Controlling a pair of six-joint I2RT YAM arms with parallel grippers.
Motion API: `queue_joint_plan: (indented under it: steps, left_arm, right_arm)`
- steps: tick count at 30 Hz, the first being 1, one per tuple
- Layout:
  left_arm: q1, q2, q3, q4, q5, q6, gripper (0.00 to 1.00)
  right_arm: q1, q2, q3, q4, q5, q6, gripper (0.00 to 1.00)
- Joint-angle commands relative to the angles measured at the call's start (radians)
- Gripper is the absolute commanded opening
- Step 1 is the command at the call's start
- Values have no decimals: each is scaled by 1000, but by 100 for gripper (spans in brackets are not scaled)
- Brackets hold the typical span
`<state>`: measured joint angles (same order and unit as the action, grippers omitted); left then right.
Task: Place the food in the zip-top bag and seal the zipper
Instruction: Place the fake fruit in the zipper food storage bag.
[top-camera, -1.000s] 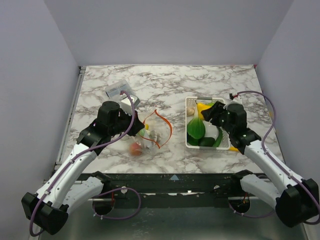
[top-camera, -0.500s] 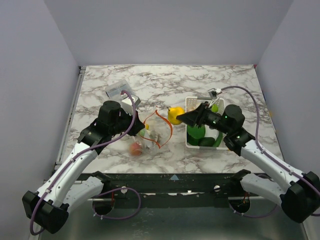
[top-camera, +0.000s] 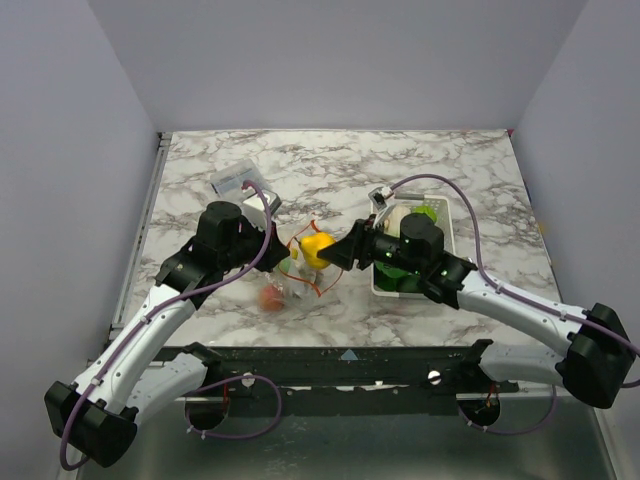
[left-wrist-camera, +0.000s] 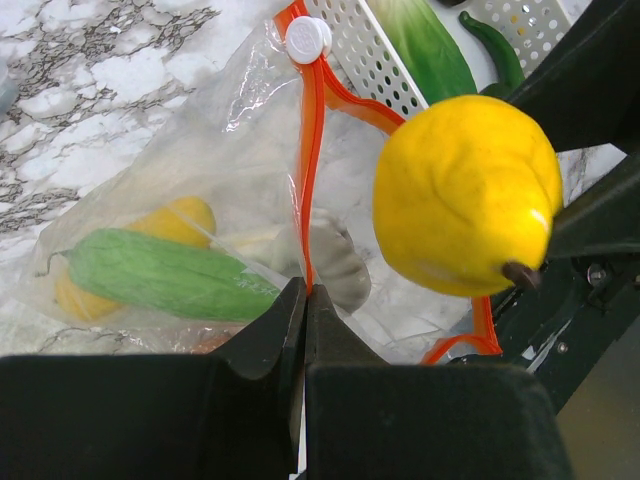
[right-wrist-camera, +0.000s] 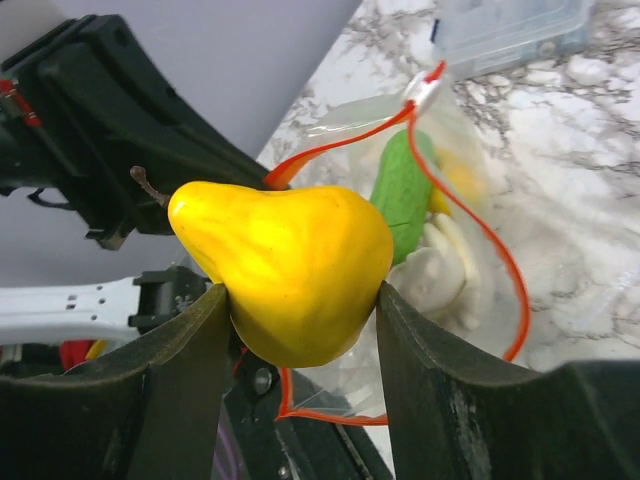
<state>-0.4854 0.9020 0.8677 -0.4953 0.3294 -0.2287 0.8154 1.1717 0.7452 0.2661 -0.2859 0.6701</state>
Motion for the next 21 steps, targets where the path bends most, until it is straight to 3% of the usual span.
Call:
queue_joint_plan:
  steps: [1, 6, 10, 12, 18, 21]
  left_arm:
    - [-1, -14, -9, 23, 6, 6, 0]
    - [-2, -29, -12, 27, 4, 6, 0]
    - [-2, -47, -18, 37, 10, 5, 0]
    - [-1, -55, -20, 44, 23, 0, 0]
    - [-2, -67, 4, 48, 89, -56, 0]
    - [-2, -75, 57, -5, 58, -65, 0]
  right_arm:
    - [2, 18, 26, -38, 97, -27, 13]
    - [12, 49, 35, -46, 97, -30, 28]
    - [26, 58, 52, -78, 148, -43, 60]
    - [31, 66, 72, -110, 181, -48, 70]
    - [45, 103, 181, -195, 180, -80, 79]
    - [44, 54, 207, -258, 265, -94, 80]
